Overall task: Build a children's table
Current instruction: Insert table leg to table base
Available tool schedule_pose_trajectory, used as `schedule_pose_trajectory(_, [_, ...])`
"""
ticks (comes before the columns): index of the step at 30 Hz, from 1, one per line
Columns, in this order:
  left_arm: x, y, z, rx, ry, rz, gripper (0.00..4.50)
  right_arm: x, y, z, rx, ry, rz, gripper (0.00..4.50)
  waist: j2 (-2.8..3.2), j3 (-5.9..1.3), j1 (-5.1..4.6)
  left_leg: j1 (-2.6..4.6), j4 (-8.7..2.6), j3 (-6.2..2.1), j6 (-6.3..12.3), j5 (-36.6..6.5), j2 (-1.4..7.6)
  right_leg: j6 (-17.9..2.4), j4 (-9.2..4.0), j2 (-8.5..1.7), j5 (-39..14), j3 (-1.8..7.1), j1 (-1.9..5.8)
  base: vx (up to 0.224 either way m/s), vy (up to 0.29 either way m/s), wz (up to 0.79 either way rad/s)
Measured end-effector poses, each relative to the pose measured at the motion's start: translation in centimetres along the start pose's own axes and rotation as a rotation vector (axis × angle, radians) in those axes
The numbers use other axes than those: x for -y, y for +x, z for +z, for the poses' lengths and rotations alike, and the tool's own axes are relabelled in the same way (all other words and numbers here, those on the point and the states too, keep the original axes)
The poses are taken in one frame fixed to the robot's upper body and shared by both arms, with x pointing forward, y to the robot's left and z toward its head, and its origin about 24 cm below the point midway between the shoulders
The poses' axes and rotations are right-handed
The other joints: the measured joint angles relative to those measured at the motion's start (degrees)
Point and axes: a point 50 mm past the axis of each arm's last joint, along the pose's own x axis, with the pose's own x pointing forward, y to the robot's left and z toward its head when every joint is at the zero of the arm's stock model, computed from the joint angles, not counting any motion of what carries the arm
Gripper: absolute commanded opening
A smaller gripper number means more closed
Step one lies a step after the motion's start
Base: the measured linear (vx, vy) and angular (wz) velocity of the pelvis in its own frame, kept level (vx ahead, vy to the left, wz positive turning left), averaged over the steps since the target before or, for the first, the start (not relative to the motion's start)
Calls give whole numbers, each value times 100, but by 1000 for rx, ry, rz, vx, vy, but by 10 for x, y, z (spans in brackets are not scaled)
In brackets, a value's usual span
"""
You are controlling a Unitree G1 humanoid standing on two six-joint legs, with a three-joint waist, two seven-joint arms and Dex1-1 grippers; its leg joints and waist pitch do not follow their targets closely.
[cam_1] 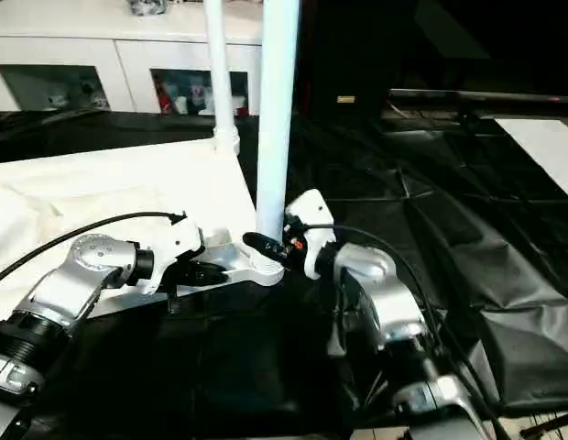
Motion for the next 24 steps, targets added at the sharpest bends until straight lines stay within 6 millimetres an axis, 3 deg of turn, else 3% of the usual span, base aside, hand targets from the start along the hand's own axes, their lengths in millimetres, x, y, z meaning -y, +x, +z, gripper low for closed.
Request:
schedule_pose_trajectory(6, [-1, -2, -2, -8, -2, 13, 0, 3, 3, -1, -15, 22, 7, 186, -17, -5, -77, 13, -1, -2, -1, -1, 0, 26, -21, -2, -16, 1, -9, 0, 0, 0])
schedule_pose_trajectory(16, [0, -6, -6, -18, 8, -16, 0, 2, 4, -4, -5, 61, 44, 186, -67, -43, -110, 32, -23, -1, 0, -1, 0, -28, -92, 0, 17, -1, -3, 0, 0, 0])
schedule_pose_trajectory(24, [1, -10, -4, -28, 31, -35, 0, 12, 2, 2, -5, 208, 65, 186, -57, -36, -101, 19, -50, 0, -2, -1, 0, -48, -90, 0, 30, -2, -2, 0, 0, 0])
